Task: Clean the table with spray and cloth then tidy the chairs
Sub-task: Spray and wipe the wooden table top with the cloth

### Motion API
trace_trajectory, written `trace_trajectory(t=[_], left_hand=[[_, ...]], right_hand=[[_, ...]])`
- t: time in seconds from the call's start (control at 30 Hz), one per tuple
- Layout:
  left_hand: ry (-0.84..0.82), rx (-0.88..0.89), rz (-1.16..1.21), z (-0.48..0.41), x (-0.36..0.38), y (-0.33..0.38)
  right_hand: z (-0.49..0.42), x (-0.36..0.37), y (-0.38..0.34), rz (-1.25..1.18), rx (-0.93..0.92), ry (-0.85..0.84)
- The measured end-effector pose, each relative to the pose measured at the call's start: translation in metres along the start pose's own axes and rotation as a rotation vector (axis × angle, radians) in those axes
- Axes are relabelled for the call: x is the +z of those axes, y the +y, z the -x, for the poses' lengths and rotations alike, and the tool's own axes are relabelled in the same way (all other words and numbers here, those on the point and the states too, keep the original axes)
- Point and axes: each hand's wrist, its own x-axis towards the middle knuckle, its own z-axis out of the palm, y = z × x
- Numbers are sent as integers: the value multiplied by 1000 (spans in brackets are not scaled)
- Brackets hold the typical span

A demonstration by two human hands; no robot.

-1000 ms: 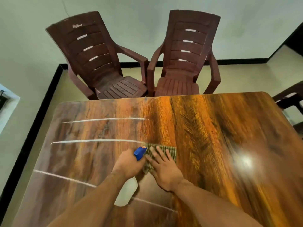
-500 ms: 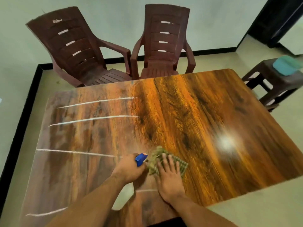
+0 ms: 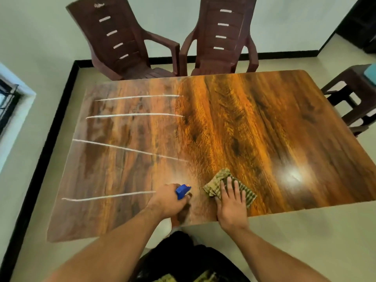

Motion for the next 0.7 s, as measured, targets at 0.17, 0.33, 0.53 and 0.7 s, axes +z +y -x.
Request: trace_trajectory(t=[0.17,0.33,0.53,0.7], left_hand=[[-53,-1,-77,30,27,-5],[-80,-40,-100,54,48,-7],[-49,-64,-111,70,64,2],[27,-79,-56,73,63,7]], right_hand=[[25,8,6,196,-701,-173],[11,-11,39,117,-326,-140],[13,-6,2,-60,96,-11],[29,5,-44,-77,-68,-84]])
